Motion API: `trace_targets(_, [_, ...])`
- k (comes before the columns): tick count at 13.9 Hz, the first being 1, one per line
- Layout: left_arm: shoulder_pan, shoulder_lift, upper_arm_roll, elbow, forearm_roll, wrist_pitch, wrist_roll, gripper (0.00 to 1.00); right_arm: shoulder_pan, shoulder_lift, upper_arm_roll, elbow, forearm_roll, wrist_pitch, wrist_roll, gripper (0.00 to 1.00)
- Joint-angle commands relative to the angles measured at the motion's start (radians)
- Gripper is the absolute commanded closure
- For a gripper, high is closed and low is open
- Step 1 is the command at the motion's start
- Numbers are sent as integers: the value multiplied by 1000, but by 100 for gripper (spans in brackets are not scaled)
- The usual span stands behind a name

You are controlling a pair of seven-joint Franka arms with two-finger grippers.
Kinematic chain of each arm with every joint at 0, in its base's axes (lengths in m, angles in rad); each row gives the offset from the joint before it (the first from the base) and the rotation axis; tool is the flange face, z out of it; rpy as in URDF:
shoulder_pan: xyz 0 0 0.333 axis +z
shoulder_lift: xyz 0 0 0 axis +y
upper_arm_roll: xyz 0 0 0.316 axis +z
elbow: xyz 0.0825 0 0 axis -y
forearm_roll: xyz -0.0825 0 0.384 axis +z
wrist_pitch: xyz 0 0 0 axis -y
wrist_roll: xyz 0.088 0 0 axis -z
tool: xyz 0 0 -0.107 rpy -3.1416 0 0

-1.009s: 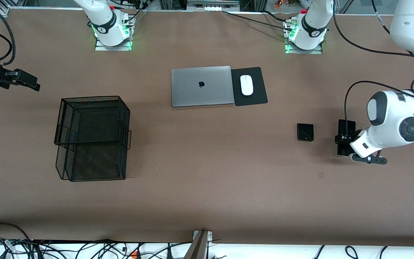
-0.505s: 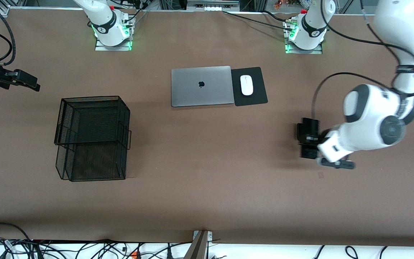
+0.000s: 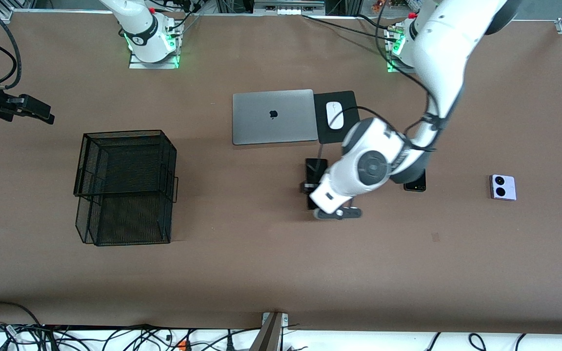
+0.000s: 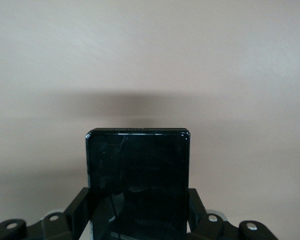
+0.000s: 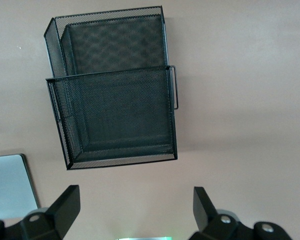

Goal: Place phones with both arms
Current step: 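Carry the slab phone with the left gripper beside the laptop and release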

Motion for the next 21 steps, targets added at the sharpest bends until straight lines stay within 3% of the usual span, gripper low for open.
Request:
trace_targets(1, [-60, 94, 17, 45, -1, 98, -45, 74, 6, 3, -6, 0, 7, 33, -63, 0])
trace_targets(4, [-99, 153, 17, 43, 0, 191, -46, 73, 6, 6, -4, 1, 10, 36, -52, 0])
trace_targets(5, [-108, 159, 17, 43, -1, 192, -46, 51, 7, 9, -4, 1, 10, 34, -51, 0])
trace_targets(6, [-112, 159, 19, 42, 3, 195, -45, 1, 6, 9, -4, 1, 13, 34, -51, 0])
trace_targets(11, [-74, 75, 24, 25, 29, 147, -43, 0, 6, 11, -4, 1, 14, 39, -51, 0])
trace_targets(13, [-28, 0, 57, 25, 30, -3, -36, 0, 7, 14, -1, 0, 14, 45, -51, 0])
trace_targets(15, [24, -86, 80, 25, 114, -173, -17, 0, 20, 19, 2, 1, 14, 51, -48, 0])
trace_targets(18, [155, -137, 82, 25, 176, -356, 17, 0, 90, 52, 2, 0, 14, 77, 62, 0])
trace_targets(21, [341, -178, 80, 23, 225, -462, 278, 0, 246, 97, 2, 1, 14, 132, 264, 0])
